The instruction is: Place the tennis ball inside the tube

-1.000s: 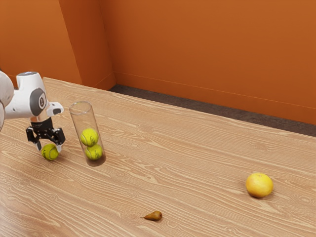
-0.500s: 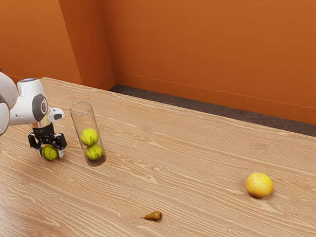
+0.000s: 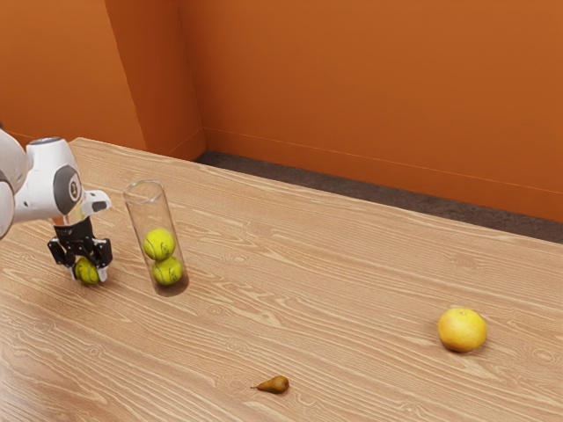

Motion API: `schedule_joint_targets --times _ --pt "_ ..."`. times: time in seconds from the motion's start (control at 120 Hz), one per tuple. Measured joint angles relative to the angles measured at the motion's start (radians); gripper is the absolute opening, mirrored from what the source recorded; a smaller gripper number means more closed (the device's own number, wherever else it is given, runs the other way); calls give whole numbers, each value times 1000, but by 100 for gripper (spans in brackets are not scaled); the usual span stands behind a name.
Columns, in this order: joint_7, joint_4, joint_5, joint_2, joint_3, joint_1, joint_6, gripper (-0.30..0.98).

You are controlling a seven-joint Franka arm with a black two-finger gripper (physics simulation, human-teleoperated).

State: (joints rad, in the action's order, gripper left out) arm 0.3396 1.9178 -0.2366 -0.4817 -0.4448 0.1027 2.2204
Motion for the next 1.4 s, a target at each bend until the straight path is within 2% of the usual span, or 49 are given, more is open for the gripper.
schedule_joint_targets --times 0.233,0.425,0.55,0.667,0.792,1.108,1.4 --pt "3 0 23 105 -2 -21 -12 36" --pt "4 6 103 324 -4 -68 -107 33" --pt "3 -28 148 402 -1 -85 -194 32" --pt "3 -118 167 432 23 -96 -294 31" --pt "3 -143 173 457 39 -151 -368 30" --pt "1 -143 176 460 51 -281 -436 30" --pt "0 -142 176 458 49 -267 -450 30"
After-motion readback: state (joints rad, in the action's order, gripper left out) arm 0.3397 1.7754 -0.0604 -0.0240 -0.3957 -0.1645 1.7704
